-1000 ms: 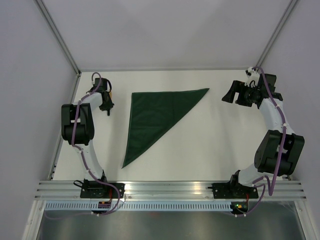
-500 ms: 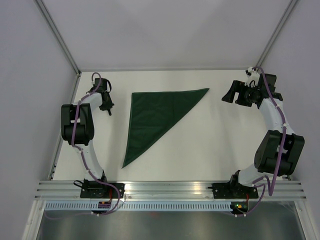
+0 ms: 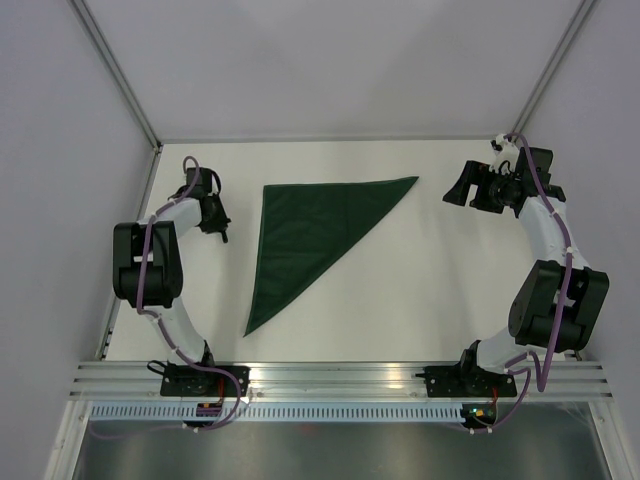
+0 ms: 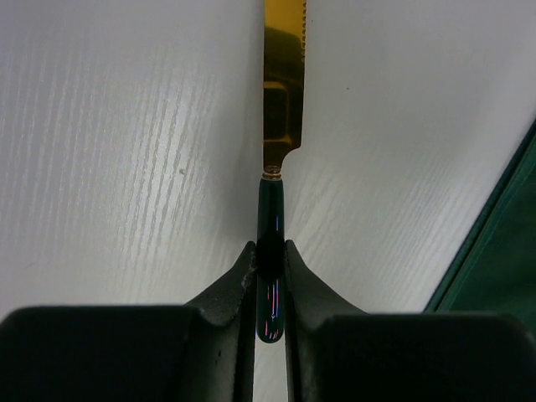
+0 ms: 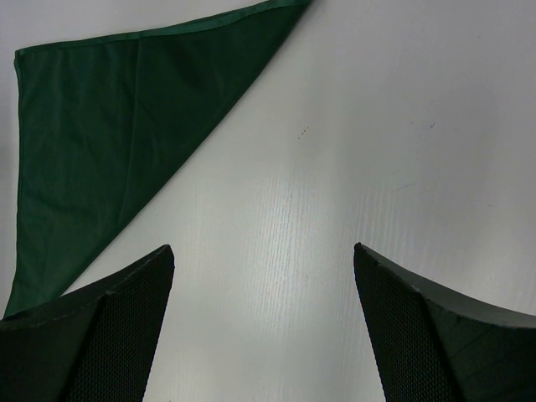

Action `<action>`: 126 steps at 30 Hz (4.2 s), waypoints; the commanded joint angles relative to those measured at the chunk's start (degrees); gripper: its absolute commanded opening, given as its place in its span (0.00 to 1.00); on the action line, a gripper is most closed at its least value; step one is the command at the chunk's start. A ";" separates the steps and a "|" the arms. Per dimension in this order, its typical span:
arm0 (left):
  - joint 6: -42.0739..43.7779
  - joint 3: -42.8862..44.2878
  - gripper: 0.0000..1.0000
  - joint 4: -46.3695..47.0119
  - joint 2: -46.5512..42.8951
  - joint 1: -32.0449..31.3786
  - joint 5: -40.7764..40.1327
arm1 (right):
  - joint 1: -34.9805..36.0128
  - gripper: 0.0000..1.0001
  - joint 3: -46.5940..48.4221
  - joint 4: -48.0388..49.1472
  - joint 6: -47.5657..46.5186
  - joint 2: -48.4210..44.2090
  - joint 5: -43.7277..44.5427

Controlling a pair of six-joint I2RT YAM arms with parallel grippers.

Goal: Fold the napkin, place the utensils inside, and roll it up
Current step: Pick up the knife at the center of the board, then place the knife on the napkin.

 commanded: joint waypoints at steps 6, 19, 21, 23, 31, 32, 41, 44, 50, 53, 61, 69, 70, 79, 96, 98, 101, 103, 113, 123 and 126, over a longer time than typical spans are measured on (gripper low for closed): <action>-3.24 -4.37 0.02 4.80 -7.88 -0.99 3.59 | 0.02 0.93 0.96 0.08 1.37 -1.78 -0.51; -5.54 -8.95 0.02 8.41 -14.47 -4.85 6.41 | 0.02 0.93 0.78 0.07 1.19 -1.78 -0.25; -4.92 -8.86 0.02 8.50 -15.61 -5.91 6.06 | 0.02 0.93 0.87 0.07 1.19 -1.78 -0.25; -4.13 -8.77 0.02 8.67 -16.06 -7.75 6.23 | 0.02 0.93 0.87 0.08 1.19 -1.78 -0.25; 2.81 -7.89 0.02 9.20 -16.76 -15.91 8.78 | 0.02 0.93 0.69 0.25 1.02 -1.52 0.02; 3.77 -7.55 0.02 9.37 -16.76 -16.80 9.04 | 0.02 0.92 0.61 0.16 1.10 -1.43 0.02; 12.92 -4.65 0.02 7.62 -12.90 -26.12 14.39 | 0.46 0.92 0.69 0.34 0.75 -1.08 0.63; 15.90 -3.77 0.02 7.62 -10.88 -29.55 14.84 | 0.72 0.93 0.69 0.60 0.75 -0.73 0.98; 19.67 0.62 0.02 6.39 -5.26 -34.12 16.52 | 0.90 0.92 0.70 0.60 0.84 -0.90 1.42; 19.95 3.35 0.02 5.25 -3.14 -35.00 16.52 | 0.90 0.93 0.61 0.60 0.75 -0.82 1.51; 19.87 5.82 0.02 4.98 2.22 -37.29 16.51 | 0.90 0.93 0.60 0.78 0.58 -0.55 1.86; 18.64 5.03 0.02 5.95 3.28 -39.04 16.78 | 0.90 0.92 0.61 0.87 0.40 -0.11 1.95; 18.64 4.94 0.02 6.21 3.36 -39.13 16.69 | 0.90 0.93 0.52 1.04 0.49 -0.11 1.95; 16.88 4.33 0.02 6.65 3.63 -39.84 16.69 | 0.90 0.93 0.43 1.04 0.49 -0.02 2.12; 14.95 1.86 0.02 8.67 4.77 -40.10 16.95 | 0.90 0.93 0.17 0.95 0.58 0.06 2.30; 14.51 1.60 0.02 9.02 4.69 -40.10 16.78 | 0.90 0.92 0.25 0.95 0.40 0.07 2.30; 13.98 0.99 0.02 9.90 4.33 -40.19 16.52 | 0.90 0.93 0.25 0.95 0.40 0.06 2.30; 13.80 0.81 0.02 10.17 4.33 -40.19 16.51 | 0.90 0.92 0.25 0.95 0.49 -0.02 2.30; 13.54 0.63 0.08 10.34 4.07 -40.28 16.34 | 0.90 0.92 0.25 0.78 0.49 -0.20 2.30; 14.59 0.54 0.23 10.26 1.61 -40.19 15.72 | 1.08 0.92 0.52 0.69 0.66 -0.29 2.48; 15.12 1.33 0.25 9.64 1.26 -40.19 15.55 | 1.34 0.93 0.52 0.69 0.66 -0.46 2.65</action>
